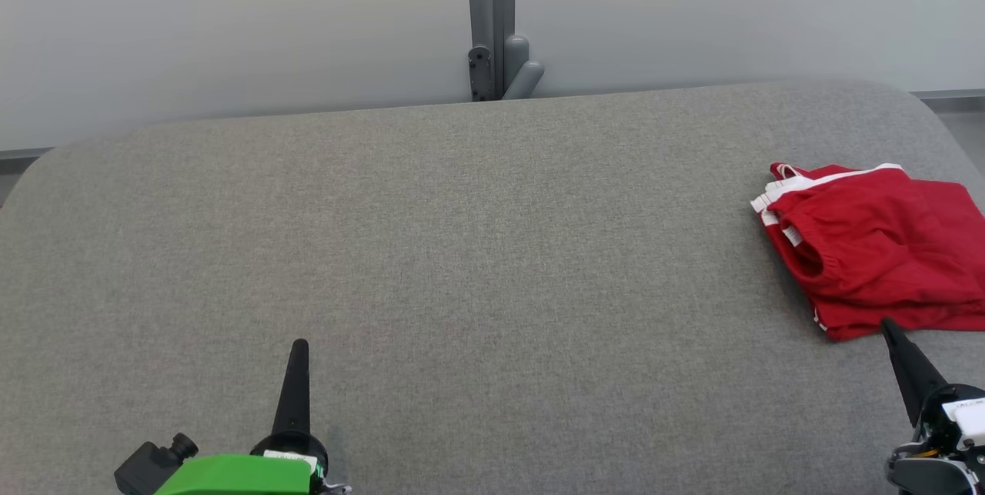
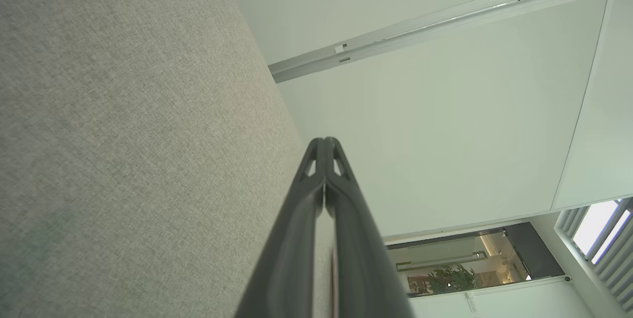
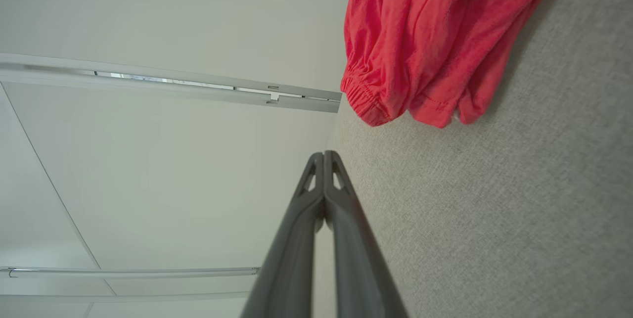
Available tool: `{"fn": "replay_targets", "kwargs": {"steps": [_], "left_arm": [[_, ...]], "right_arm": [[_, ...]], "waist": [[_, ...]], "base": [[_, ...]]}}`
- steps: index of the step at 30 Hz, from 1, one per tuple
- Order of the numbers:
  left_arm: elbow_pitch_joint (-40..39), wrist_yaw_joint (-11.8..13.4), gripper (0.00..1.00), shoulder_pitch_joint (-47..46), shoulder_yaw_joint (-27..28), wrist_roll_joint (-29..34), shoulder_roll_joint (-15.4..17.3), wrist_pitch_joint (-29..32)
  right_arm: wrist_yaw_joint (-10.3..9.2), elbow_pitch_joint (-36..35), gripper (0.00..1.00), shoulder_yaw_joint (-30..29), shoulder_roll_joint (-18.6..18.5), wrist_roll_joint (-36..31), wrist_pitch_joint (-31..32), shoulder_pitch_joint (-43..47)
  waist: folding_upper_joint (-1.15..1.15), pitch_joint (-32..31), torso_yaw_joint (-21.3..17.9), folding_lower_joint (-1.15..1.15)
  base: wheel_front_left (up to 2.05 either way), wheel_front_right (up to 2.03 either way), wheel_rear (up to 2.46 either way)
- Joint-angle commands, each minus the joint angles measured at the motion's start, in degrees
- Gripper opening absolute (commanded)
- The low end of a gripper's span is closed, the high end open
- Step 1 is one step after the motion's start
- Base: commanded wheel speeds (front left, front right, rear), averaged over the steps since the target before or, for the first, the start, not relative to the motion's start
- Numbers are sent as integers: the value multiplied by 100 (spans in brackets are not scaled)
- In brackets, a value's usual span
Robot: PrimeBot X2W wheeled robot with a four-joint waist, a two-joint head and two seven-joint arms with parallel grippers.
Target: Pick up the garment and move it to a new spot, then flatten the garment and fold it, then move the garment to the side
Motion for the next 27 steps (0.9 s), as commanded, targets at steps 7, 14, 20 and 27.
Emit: {"fn": "replay_targets", "kwargs": {"steps": [7,14,20,27], "left_arm": [[-26,-133,0,-49,56,-418,-59,-27],[-21,-214,0,-47,78,-667,-111,-40],[-16,-280,0,-45,96,-881,-141,-40],[-9,-345,0,-43,115,-1125,-184,-51]], "right_arm": [[3,7,0,-166,39,391,190,-89],[3,25,0,-271,90,650,327,-93],[2,40,0,-361,127,852,431,-97],[2,58,0,-458,165,1091,550,-99]], "waist": [[0,8,12,0],[0,15,23,0],[0,22,32,0],[0,29,42,0]], "base": [[0,0,0],[0,0,0],[0,0,0],[0,0,0]]}}
